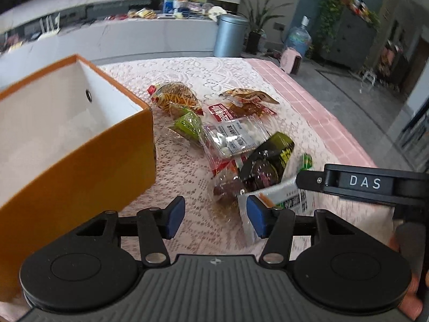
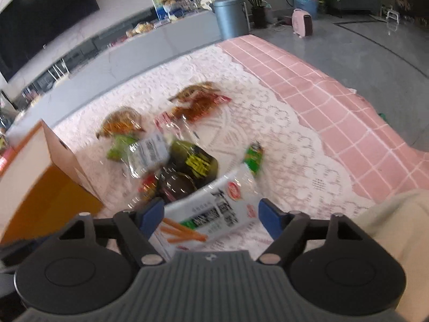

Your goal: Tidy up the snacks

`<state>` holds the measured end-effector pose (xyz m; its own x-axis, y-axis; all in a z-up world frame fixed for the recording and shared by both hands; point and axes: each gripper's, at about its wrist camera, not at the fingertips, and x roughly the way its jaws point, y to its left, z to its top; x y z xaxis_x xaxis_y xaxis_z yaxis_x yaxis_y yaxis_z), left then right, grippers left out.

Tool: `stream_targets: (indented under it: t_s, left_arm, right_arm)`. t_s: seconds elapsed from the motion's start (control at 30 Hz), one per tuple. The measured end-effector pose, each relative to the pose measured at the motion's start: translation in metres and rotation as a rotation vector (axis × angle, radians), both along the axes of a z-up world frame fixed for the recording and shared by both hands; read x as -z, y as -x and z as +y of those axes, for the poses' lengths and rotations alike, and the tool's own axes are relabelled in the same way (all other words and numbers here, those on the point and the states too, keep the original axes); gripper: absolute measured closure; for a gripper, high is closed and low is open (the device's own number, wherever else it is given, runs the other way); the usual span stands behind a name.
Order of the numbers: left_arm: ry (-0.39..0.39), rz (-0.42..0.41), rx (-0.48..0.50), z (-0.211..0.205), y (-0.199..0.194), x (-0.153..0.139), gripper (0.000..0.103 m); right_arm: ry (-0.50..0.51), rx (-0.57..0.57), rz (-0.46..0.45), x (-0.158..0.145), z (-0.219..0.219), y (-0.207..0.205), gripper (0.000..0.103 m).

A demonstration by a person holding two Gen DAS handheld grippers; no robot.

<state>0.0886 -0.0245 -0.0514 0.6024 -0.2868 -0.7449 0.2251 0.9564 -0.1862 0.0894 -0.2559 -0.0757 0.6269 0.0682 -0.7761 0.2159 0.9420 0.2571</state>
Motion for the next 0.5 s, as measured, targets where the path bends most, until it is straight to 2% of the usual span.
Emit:
stream_targets:
  t_s: [0.27, 0.5]
  left_arm:
    - [0.061, 0.019, -0.011, 0.001, -0.013, 0.015, 0.04]
    - [0.091, 0.073, 0.002, 0.001, -0.023, 0.032, 0.041]
  right_arm:
    - [-0.143, 0.11, 0.087, 0.03, -0.003, -0.023, 0.033]
    - [-0.148, 0.116, 0.107, 0.048, 0.001, -0.035, 0.03]
